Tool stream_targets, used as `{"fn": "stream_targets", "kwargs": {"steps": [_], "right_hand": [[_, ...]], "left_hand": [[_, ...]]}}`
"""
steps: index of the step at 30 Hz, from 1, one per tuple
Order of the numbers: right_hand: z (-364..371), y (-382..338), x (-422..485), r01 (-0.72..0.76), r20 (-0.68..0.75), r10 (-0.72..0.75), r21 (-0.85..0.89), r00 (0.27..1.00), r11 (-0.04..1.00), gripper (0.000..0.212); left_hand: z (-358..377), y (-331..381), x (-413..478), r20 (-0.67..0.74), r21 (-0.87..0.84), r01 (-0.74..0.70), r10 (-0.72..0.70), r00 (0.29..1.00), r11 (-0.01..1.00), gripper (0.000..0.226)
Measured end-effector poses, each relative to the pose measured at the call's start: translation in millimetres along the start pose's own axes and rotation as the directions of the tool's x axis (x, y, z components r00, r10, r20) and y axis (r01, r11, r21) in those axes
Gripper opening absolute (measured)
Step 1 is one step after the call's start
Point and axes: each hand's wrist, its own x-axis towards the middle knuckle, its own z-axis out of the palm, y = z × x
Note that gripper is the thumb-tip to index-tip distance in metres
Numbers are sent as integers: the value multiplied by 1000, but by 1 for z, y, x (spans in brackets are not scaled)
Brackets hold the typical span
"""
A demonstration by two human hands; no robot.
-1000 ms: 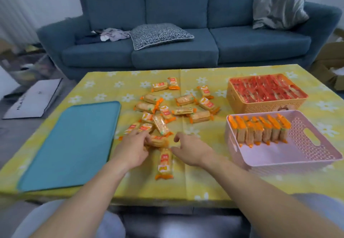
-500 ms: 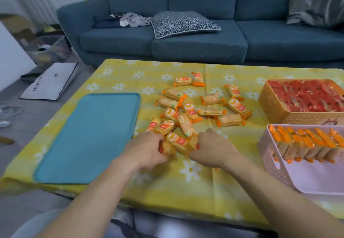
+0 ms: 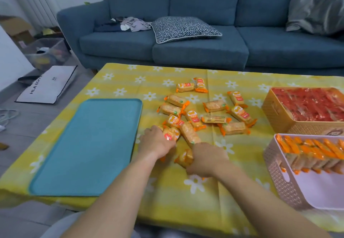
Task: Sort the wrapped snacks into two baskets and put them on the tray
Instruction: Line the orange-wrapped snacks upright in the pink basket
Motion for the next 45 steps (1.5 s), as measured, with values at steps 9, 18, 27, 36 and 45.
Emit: {"fn": "stream_targets", "kwargs": {"steps": [9, 18, 27, 36, 45], "right_hand": [[-5, 20, 22, 30, -90, 45, 693, 995, 721, 45], [-8, 9, 3, -39, 39, 19, 999, 999, -19, 37], [-79, 125, -105, 334, -359, 187, 930, 914, 153, 47], [-59, 271, -177, -47, -331, 337, 649, 881, 759, 80], [-64, 324, -182, -219, -338, 543, 659, 769, 719, 22]], "left_hand": [[9, 9, -4, 74, -123, 177, -169, 983, 976, 90], [17, 24, -23, 194, -840, 263, -190, 962, 475, 62], [31, 160, -118, 77, -951, 26, 155, 985, 309, 61], [95, 251, -186, -52, -743, -379, 517, 855, 552, 33], [104, 262, -156, -139, -431, -639, 653, 744, 637, 17]]}}
